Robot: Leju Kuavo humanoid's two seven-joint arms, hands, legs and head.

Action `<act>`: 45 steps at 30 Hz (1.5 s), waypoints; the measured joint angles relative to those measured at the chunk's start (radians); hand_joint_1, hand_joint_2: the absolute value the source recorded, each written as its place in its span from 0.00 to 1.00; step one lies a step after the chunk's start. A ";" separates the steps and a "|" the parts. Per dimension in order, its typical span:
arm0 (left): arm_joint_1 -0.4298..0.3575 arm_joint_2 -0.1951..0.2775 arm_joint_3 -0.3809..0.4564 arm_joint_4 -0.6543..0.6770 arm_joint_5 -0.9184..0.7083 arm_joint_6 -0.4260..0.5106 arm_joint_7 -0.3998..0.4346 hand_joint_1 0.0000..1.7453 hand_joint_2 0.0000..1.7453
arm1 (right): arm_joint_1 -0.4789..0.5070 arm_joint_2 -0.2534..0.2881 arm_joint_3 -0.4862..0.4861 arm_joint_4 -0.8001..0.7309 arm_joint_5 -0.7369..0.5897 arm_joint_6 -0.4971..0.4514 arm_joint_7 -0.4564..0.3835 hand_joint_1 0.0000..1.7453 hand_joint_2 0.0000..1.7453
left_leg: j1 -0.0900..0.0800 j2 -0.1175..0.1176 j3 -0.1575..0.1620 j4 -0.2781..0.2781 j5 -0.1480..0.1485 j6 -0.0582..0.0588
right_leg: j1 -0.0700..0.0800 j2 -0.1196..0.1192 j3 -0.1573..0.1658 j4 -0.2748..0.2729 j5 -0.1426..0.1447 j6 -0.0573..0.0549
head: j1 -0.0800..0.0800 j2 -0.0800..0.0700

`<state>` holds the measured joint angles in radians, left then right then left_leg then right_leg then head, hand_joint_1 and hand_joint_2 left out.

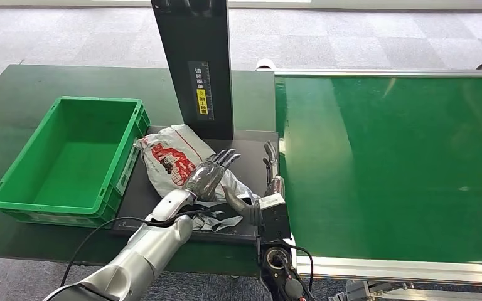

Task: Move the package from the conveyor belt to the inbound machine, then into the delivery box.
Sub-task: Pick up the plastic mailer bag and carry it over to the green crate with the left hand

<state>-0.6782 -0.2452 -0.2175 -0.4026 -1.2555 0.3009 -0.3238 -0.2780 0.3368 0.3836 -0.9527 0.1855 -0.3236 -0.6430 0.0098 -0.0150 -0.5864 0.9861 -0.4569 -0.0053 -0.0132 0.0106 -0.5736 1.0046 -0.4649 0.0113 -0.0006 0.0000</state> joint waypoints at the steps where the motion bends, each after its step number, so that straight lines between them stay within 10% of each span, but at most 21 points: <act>1: -0.008 0.000 -0.006 0.011 0.002 -0.015 0.002 1.00 1.00 | 0.000 0.000 0.000 0.002 0.000 0.002 -0.002 0.00 1.00 | 0.000 0.001 0.001 0.000 0.000 0.000 | 0.000 0.000 0.000 0.000 0.000 0.000 | 0.000 0.000; 14: -0.054 0.001 -0.012 0.070 0.074 -0.124 -0.073 1.00 1.00 | 0.000 0.000 -0.005 0.019 -0.005 0.001 -0.027 0.00 1.00 | 0.000 0.000 0.000 0.000 0.001 0.000 | 0.000 0.000 0.000 0.000 0.000 0.000 | 0.000 0.000; 26: -0.021 -0.010 0.011 0.034 0.253 0.011 -0.291 1.00 1.00 | -0.011 -0.001 0.023 0.018 -0.010 -0.011 -0.057 0.00 1.00 | 0.000 0.003 -0.001 0.000 0.001 0.000 | 0.000 0.003 -0.004 0.000 0.000 0.000 | 0.000 0.000; 40: 0.198 0.144 -0.178 -0.650 0.721 0.194 -0.208 1.00 1.00 | -0.063 -0.017 0.161 -0.084 0.014 -0.003 -0.064 0.00 1.00 | 0.001 0.019 -0.002 0.000 -0.001 -0.002 | 0.001 0.018 -0.011 0.000 0.002 -0.003 | 0.002 0.000; 45: 0.216 0.156 -0.179 -0.949 0.828 0.254 -0.355 1.00 1.00 | -0.027 -0.012 0.076 -0.026 -0.022 -0.047 -0.054 0.00 1.00 | 0.001 0.005 -0.004 0.000 -0.001 -0.002 | 0.001 0.006 -0.006 0.000 0.000 -0.001 | -0.007 0.000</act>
<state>-0.4626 -0.0897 -0.3970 -1.3513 -0.4278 0.5548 -0.6785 -0.3049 0.3244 0.4595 -0.9784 0.1635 -0.3703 -0.6966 0.0108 -0.0097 -0.5906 0.9863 -0.4575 -0.0069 -0.0124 0.0163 -0.5796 1.0046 -0.4649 0.0099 -0.0074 0.0000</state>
